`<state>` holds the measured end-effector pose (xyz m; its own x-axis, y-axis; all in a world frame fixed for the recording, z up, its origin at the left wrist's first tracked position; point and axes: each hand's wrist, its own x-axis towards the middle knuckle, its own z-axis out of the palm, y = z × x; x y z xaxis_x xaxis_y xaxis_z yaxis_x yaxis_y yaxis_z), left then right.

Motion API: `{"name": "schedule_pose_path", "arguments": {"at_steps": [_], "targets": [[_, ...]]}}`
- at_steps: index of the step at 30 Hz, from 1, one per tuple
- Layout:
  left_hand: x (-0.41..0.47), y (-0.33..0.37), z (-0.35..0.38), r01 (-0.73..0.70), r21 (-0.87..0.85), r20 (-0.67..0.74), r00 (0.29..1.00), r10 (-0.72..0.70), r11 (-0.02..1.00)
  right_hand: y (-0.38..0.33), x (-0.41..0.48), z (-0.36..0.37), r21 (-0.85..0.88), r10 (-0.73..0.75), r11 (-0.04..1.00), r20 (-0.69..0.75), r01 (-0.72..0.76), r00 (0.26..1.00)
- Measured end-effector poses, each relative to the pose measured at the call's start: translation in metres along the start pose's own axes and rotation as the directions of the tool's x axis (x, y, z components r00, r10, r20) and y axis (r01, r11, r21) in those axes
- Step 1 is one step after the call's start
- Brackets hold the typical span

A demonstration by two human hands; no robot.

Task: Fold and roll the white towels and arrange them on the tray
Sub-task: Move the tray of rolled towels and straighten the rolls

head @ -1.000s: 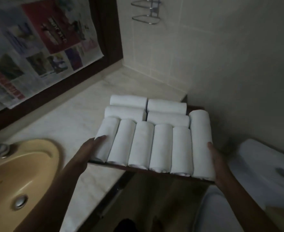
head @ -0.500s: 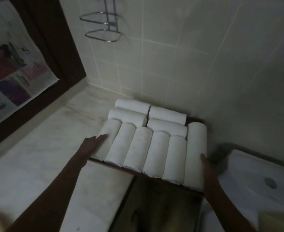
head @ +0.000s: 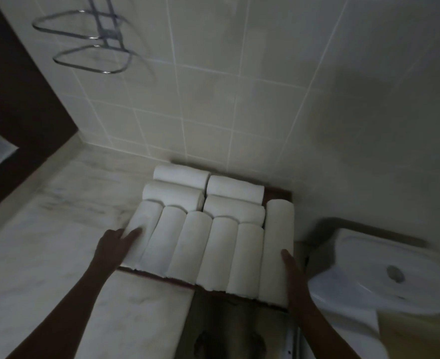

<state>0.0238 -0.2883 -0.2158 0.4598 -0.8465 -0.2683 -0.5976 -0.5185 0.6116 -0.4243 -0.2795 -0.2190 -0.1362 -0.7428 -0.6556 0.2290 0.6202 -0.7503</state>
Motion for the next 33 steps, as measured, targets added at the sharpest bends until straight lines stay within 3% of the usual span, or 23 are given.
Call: {"name": "schedule_pose_path", "arguments": {"at_steps": [2, 4, 7, 10, 15, 17, 20, 24, 26, 29, 33], "targets": [[-0.006, 0.003, 0.005, 0.086, -0.048, -0.020, 0.996, -0.087, 0.995, 0.004, 0.004, 0.001, -0.012, 0.009, 1.000, -0.007, -0.009, 1.000], [-0.012, 0.006, 0.008, 0.066, -0.042, -0.086, 0.994, -0.070, 0.997, 0.004, 0.002, 0.003, -0.030, 0.050, 0.998, -0.064, -0.052, 0.997], [-0.026, 0.011, 0.012, 0.107, -0.088, -0.177, 0.977, -0.121, 0.990, 0.006, 0.010, -0.006, -0.074, 0.077, 0.994, -0.038, -0.080, 0.996], [-0.045, 0.012, 0.022, 0.080, -0.006, -0.358, 0.931, -0.077, 0.997, -0.011, 0.013, -0.012, -0.242, -0.039, 0.970, -0.016, 0.034, 0.999], [-0.091, 0.013, 0.041, 0.001, -0.159, -0.463, 0.883, -0.075, 0.987, -0.041, 0.026, -0.008, -0.420, -0.109, 0.898, 0.070, 0.128, 0.992], [-0.107, 0.015, 0.048, 0.044, -0.333, -0.417, 0.889, -0.189, 0.942, -0.042, 0.032, -0.003, -0.490, -0.141, 0.857, 0.075, 0.159, 0.987], [-0.125, 0.020, 0.062, 0.199, -0.598, -0.228, 0.886, -0.403, 0.776, -0.043, 0.036, 0.008, -0.573, -0.177, 0.790, 0.126, 0.218, 0.976], [-0.134, 0.025, 0.078, 0.309, -0.793, 0.023, 0.876, -0.481, 0.525, -0.044, 0.031, 0.039, -0.645, -0.190, 0.705, 0.231, 0.296, 0.954], [-0.135, 0.031, 0.078, 0.332, -0.832, 0.074, 0.860, -0.504, 0.445, -0.042, 0.028, 0.059, -0.651, -0.173, 0.685, 0.290, 0.326, 0.941], [-0.132, 0.033, 0.073, 0.346, -0.855, 0.106, 0.846, -0.522, 0.387, -0.039, 0.027, 0.094, -0.646, -0.146, 0.685, 0.333, 0.338, 0.932], [-0.133, 0.036, 0.062, 0.376, -0.841, 0.145, 0.850, -0.506, 0.390, -0.040, 0.030, 0.139, -0.767, -0.083, 0.528, 0.379, 0.364, 0.921]]}}
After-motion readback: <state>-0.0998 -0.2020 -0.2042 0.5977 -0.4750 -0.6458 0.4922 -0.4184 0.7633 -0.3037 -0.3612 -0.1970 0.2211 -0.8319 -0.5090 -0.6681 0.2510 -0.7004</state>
